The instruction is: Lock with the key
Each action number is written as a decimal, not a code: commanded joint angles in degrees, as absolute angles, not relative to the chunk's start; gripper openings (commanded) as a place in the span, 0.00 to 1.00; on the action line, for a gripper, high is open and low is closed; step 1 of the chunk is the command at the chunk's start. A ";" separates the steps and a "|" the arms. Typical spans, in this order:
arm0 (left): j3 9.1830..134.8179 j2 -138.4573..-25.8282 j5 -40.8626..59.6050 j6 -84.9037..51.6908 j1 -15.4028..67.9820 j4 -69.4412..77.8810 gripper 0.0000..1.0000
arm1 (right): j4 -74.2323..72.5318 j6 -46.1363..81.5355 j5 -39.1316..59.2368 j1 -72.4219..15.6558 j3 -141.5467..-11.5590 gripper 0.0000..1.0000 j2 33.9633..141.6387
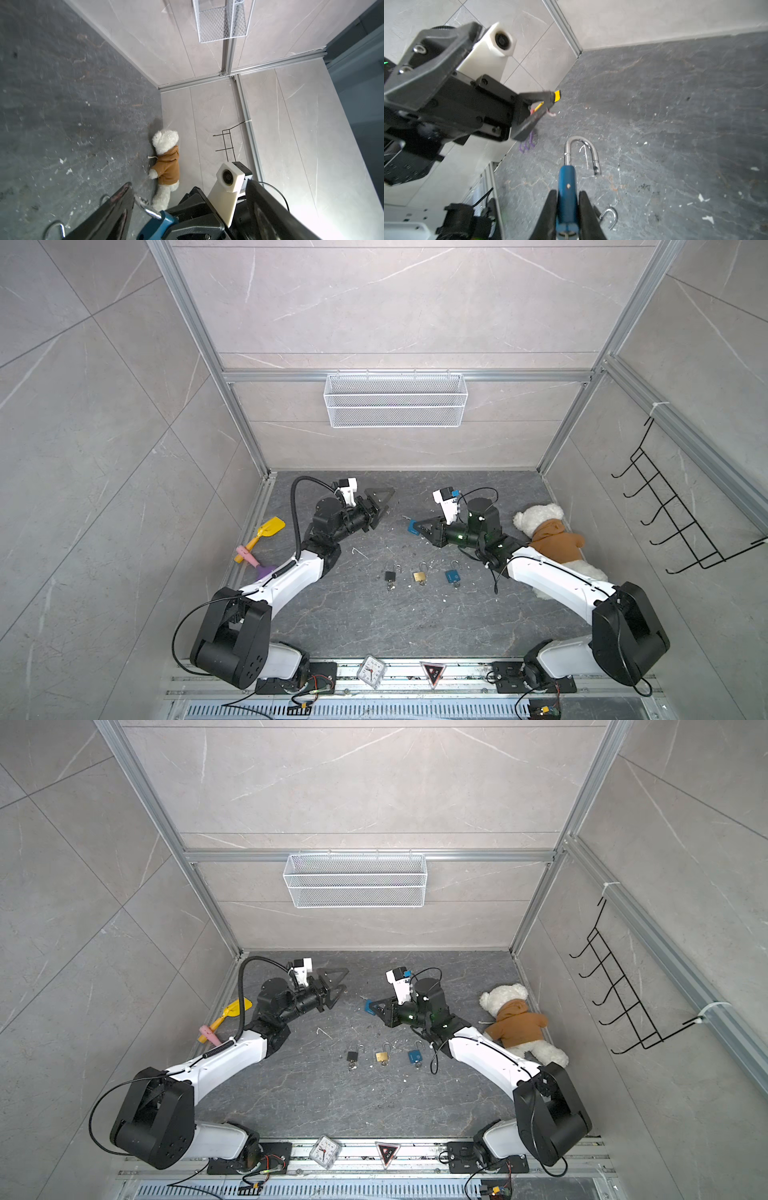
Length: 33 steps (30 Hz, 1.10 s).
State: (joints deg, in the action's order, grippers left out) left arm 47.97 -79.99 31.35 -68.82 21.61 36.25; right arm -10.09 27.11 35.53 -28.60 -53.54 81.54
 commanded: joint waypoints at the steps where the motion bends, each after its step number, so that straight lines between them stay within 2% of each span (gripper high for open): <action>1: 52.13 -79.68 43.80 -52.85 20.59 36.50 0.86 | -1.66 31.57 51.30 -26.70 -57.48 0.00 79.05; 4: 53.42 -80.77 49.96 -47.78 20.81 37.65 0.83 | 1.81 33.39 55.34 -25.80 -57.56 0.00 77.11; 8: 52.34 -80.16 53.32 -42.29 21.65 37.15 0.77 | 1.91 36.92 58.25 -25.34 -57.30 0.00 76.03; 11: 53.11 -79.27 57.09 -36.65 24.19 31.96 0.72 | -3.52 41.73 59.54 -25.19 -56.27 0.00 75.59; 14: 53.57 -77.29 56.63 -30.21 26.65 23.77 0.70 | -5.42 43.82 59.63 -25.17 -56.59 0.00 75.23; 33: 49.48 -78.10 57.08 -35.93 28.10 29.34 0.39 | -10.48 46.94 58.97 -22.30 -55.25 0.00 73.54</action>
